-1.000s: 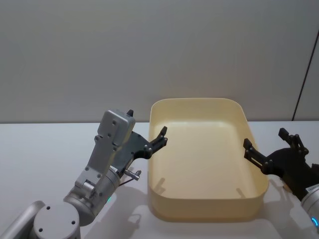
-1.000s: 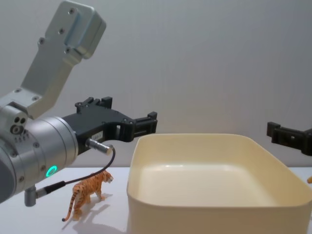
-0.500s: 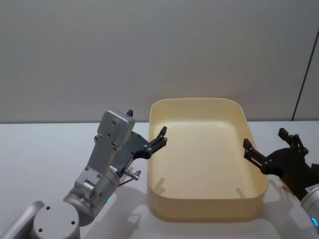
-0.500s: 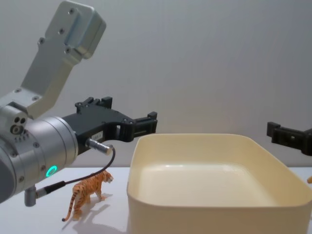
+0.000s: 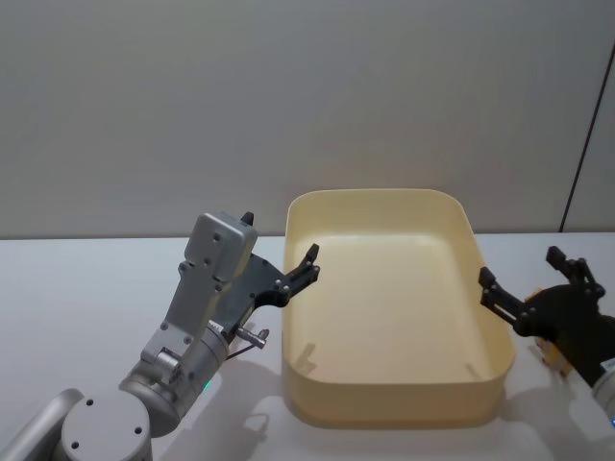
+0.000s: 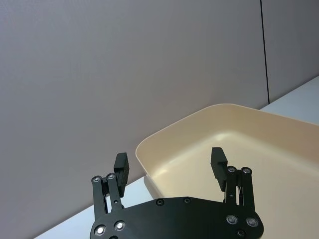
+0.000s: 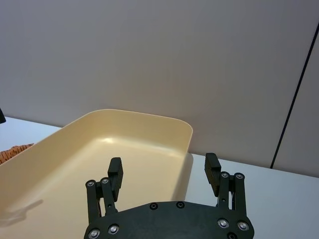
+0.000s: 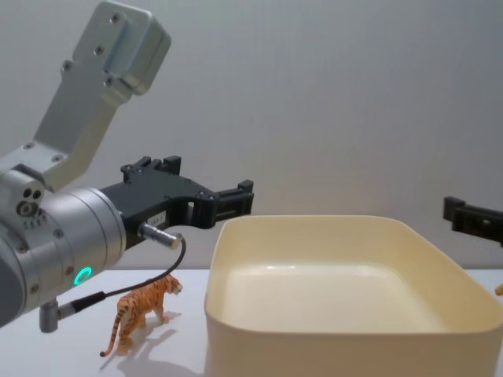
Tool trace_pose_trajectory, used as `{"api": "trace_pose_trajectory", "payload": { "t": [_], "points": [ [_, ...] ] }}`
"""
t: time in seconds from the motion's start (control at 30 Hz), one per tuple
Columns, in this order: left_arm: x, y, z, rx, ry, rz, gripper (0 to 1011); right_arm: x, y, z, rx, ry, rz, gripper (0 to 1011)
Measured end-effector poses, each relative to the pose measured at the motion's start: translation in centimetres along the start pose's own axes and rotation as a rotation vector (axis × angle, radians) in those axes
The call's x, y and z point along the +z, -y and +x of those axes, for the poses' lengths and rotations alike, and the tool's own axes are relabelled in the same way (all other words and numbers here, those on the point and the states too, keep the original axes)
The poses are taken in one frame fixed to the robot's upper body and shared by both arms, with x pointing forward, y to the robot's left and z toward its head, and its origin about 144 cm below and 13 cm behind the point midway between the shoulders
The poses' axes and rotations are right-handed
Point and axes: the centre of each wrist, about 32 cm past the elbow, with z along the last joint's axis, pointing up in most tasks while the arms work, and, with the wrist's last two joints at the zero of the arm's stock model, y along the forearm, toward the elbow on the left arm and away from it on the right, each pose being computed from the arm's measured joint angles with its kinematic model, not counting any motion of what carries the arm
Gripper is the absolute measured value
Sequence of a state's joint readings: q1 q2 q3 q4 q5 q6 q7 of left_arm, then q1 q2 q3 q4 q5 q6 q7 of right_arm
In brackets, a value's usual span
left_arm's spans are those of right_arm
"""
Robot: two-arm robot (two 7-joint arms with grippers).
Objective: Pick up the toy alternately with two hands and place it into the central storage box.
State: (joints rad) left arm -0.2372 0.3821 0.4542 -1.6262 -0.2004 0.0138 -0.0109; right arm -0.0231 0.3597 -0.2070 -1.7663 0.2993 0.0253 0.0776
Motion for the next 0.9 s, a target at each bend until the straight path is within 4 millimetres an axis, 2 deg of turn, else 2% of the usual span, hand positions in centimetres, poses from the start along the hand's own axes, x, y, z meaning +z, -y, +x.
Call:
{"api": "trace_pose_trajectory", "payload": {
  "t": [0.27,0.57,0.9],
  "points": [
    [0.0,0.0,0.0,0.0,0.0,0.0,1001,0.2,1.2,1.3,-0.031,0.012,-0.004,1001],
    [0.0,0.0,0.0,0.0,0.0,0.0,1001,0.4,3.6,2.9,-0.095,0.023,-0.031,1001],
    [0.0,0.0,0.0,0.0,0.0,0.0,1001,-0.4,5.9,4.1,-0.154,0.031,-0.097,1001]
  ]
}}
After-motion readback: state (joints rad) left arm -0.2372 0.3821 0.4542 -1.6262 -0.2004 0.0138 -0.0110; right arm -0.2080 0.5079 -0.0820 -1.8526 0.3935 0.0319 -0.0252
